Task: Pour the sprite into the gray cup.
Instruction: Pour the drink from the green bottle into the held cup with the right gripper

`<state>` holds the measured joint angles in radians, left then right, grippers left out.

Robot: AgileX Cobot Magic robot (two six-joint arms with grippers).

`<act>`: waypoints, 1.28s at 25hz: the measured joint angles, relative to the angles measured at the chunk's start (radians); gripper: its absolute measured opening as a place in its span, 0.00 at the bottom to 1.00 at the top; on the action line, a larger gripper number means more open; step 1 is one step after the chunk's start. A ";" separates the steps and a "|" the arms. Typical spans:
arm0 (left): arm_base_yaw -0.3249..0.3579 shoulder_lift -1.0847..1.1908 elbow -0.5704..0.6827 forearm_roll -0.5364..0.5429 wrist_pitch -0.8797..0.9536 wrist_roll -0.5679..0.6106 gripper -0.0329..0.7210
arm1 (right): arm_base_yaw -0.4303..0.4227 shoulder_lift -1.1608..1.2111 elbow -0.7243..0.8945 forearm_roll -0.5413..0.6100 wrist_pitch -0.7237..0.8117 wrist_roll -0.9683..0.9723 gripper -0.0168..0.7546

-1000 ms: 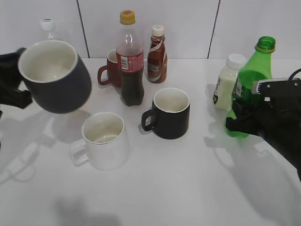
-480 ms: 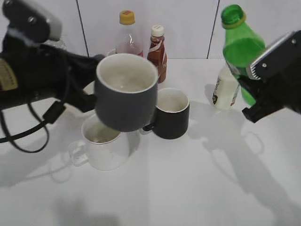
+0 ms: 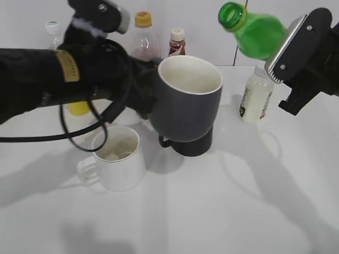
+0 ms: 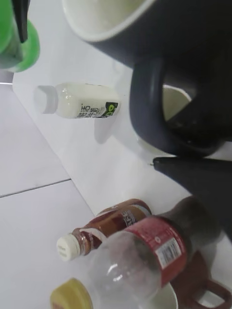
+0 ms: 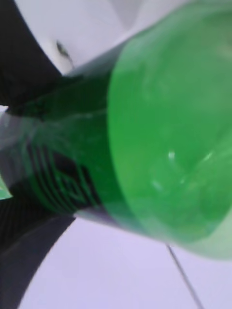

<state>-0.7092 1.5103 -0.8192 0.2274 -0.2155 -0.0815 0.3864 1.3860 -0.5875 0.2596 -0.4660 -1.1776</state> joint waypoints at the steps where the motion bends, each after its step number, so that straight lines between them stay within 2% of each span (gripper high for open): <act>1: -0.004 0.013 -0.014 -0.007 0.002 0.000 0.13 | 0.000 0.000 0.000 0.000 0.000 -0.015 0.47; 17: -0.026 0.075 -0.177 -0.034 0.222 0.000 0.13 | 0.000 0.000 -0.001 -0.002 -0.077 -0.209 0.47; 32: -0.026 0.077 -0.183 -0.039 0.239 -0.001 0.13 | 0.000 0.000 -0.001 0.041 -0.207 -0.429 0.47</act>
<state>-0.7350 1.5872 -1.0021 0.1883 0.0237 -0.0826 0.3864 1.3860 -0.5882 0.3011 -0.6726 -1.6066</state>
